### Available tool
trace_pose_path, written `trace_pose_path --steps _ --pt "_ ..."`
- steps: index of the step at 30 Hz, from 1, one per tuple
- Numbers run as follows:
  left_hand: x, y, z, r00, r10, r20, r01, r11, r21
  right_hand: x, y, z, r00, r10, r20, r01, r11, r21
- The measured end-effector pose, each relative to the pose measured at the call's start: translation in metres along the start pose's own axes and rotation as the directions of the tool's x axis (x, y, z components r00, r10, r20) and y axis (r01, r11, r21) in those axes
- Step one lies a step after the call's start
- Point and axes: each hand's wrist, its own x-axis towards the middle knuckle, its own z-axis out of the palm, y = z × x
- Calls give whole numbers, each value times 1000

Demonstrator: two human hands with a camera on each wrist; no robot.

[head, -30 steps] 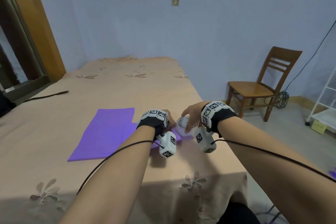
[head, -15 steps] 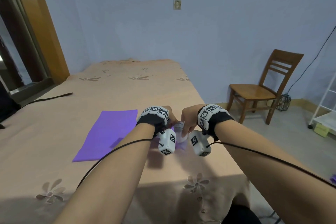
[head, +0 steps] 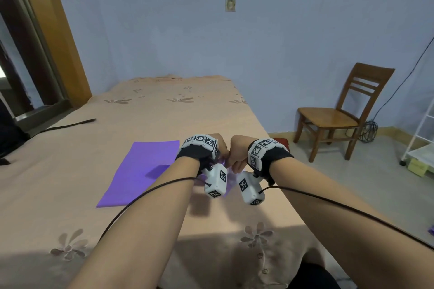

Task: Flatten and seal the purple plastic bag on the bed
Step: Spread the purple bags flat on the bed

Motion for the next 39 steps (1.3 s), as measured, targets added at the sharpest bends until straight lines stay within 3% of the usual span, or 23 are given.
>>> trace_pose_path --steps 2,5,9,12,15,23,27,29,31,35,39 --pt "-4 0 -6 1000 -3 8 3 997 -77 0 -1 2 1000 19 -10 -18 999 51" --pt "-6 -1 -7 999 -32 -31 30 998 -57 -1 -3 3 999 37 10 -38 988 147" --pt "-2 -8 -3 998 -53 -23 54 998 11 2 -7 2 993 61 104 -74 989 128" --pt "-6 -8 -3 999 -40 -30 39 999 -32 6 -4 3 987 70 145 -86 990 113" --pt "-7 -6 -8 999 -37 -34 35 998 -49 15 5 0 989 93 117 -107 987 123" --pt "-7 -5 -23 991 49 -127 -34 993 117 -23 1 -4 991 120 -62 -121 992 -19" --pt "-7 -14 -13 997 42 64 -58 962 266 -28 0 3 990 141 -33 -144 977 -155" --pt "-6 -22 -1 998 27 53 -42 953 301 -32 5 4 984 170 -60 -180 928 -325" --pt "-6 -27 7 998 53 13 -55 955 292 -38 4 4 985 154 -79 -173 910 -377" --pt "-3 -31 11 995 99 -17 -92 969 229 3 10 13 984 178 -33 -177 915 -363" --pt "-1 -26 5 996 91 -1 -88 971 224 121 59 25 968 241 -66 -245 870 -427"
